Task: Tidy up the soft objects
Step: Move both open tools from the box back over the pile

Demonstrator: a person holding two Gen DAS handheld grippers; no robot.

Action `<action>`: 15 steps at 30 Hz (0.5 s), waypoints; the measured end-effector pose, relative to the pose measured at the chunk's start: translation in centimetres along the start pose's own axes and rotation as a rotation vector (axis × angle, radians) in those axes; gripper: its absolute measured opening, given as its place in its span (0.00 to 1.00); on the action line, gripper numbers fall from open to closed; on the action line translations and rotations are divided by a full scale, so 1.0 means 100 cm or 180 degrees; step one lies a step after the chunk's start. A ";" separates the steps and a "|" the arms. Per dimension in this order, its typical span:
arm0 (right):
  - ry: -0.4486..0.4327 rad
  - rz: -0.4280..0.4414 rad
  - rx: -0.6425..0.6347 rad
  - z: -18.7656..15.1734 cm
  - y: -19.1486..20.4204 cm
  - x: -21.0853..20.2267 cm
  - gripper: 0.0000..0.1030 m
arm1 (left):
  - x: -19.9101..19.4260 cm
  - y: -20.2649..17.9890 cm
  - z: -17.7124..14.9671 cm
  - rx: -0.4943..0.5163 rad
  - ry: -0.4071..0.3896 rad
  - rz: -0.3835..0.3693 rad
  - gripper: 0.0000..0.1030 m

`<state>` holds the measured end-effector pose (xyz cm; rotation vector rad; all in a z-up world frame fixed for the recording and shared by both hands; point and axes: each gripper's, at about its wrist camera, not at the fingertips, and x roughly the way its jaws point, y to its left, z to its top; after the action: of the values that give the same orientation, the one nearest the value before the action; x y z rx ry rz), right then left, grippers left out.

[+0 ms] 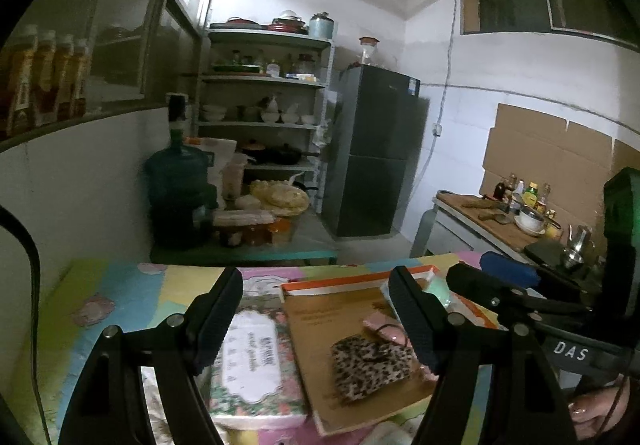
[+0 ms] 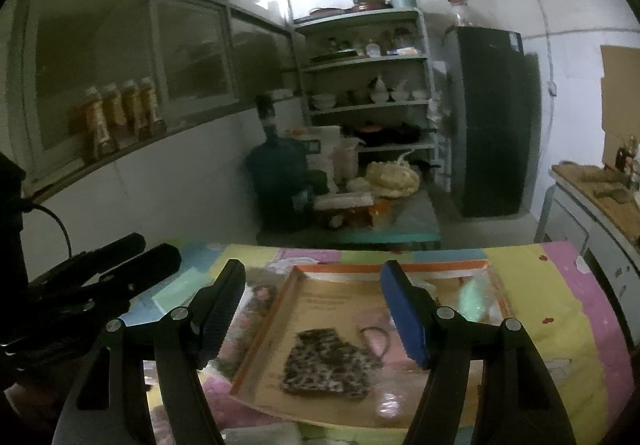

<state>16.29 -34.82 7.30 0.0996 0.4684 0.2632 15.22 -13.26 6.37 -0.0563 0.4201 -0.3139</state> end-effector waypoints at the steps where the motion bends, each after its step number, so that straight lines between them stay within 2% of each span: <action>1: -0.0005 0.0003 -0.0012 -0.001 0.003 -0.001 0.70 | -0.003 0.003 -0.001 -0.0009 -0.0006 0.0014 0.73; 15: 0.0030 0.0212 -0.0134 -0.009 0.077 0.004 0.70 | -0.046 0.056 -0.006 -0.0120 -0.0084 0.0205 0.73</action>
<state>14.45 -27.30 7.58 0.0730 0.4691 0.3387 12.60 -6.53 6.95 -0.0835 0.4007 -0.2418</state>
